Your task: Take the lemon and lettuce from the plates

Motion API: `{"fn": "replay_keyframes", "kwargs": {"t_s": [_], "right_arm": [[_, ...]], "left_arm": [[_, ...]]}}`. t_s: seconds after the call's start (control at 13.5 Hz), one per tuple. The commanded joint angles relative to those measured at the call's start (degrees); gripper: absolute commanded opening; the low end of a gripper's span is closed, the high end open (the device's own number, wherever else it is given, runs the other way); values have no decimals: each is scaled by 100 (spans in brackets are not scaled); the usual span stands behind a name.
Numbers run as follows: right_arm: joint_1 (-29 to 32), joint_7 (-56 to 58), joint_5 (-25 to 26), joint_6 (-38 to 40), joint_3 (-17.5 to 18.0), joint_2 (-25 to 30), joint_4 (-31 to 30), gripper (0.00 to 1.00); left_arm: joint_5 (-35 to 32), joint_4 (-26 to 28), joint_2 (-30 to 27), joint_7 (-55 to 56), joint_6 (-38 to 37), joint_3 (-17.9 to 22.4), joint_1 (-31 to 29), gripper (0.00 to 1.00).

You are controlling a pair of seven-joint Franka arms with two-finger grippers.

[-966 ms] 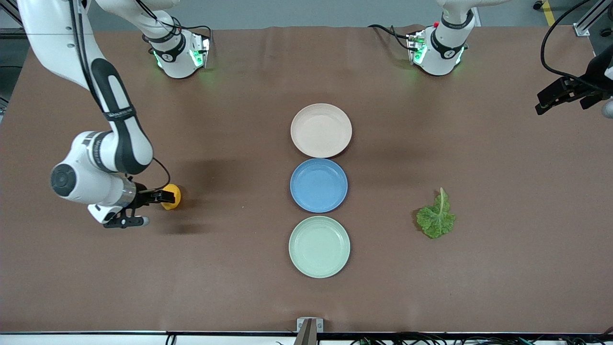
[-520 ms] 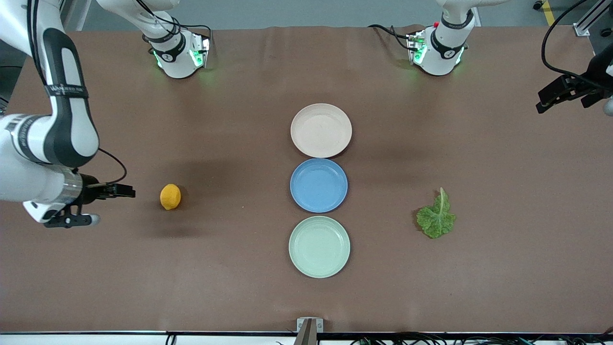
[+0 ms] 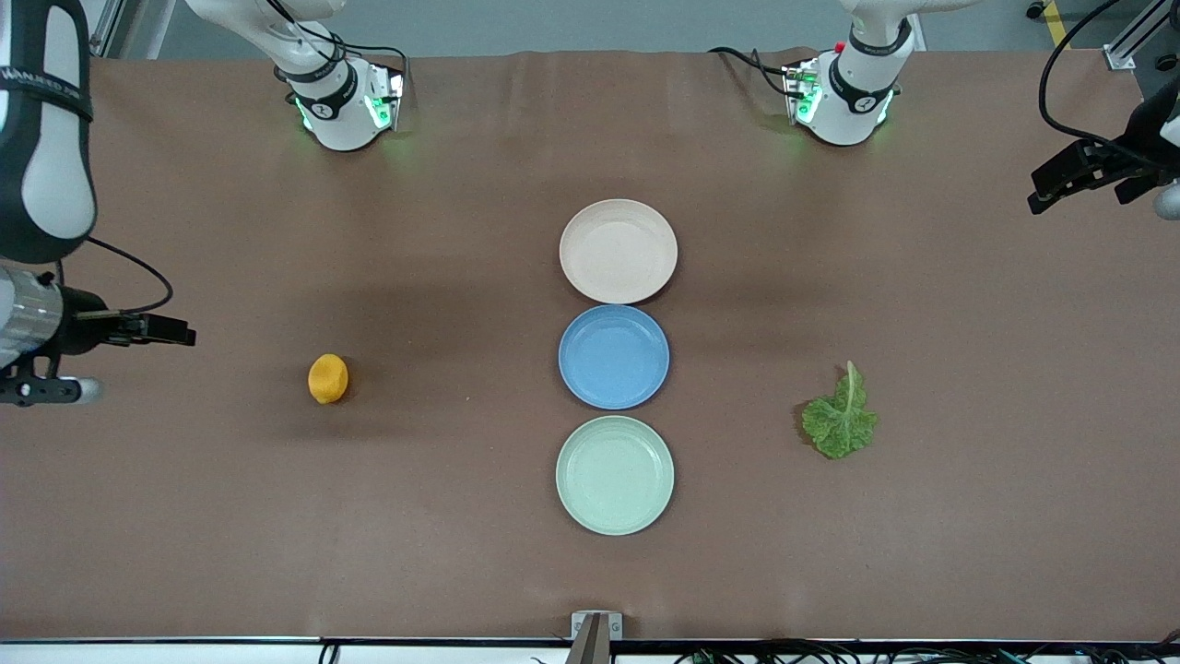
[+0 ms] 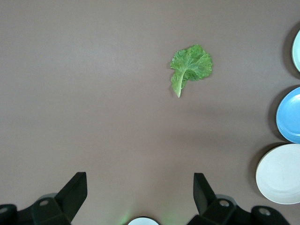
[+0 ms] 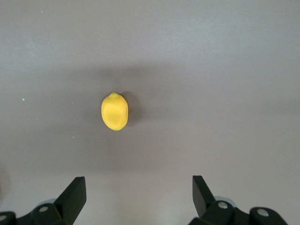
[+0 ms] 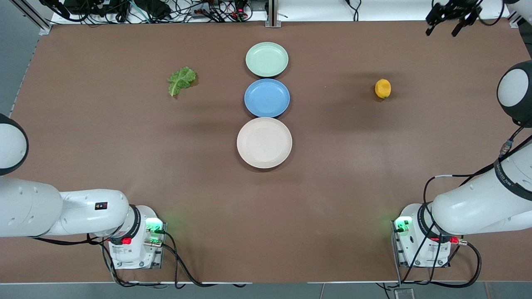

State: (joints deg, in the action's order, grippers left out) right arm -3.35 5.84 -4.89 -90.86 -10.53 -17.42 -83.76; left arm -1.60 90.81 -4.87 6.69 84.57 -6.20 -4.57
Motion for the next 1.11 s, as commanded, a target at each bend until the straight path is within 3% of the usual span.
{"fn": "replay_keyframes", "kwargs": {"t_s": [0.0, 0.59, 1.04], "right_arm": [[80, -163, 199, 375, 25, -51, 588, 100], [273, -75, 67, 842, 60, 72, 642, 100], [361, -40, 182, 790, 78, 766, 27, 100]], "left_arm": [[29, -142, -15, -62, -107, -22, -26, 100], [55, -64, -93, -133, -283, -48, -26, 100], [73, 155, -260, -133, -170, -57, -26, 100]]}}
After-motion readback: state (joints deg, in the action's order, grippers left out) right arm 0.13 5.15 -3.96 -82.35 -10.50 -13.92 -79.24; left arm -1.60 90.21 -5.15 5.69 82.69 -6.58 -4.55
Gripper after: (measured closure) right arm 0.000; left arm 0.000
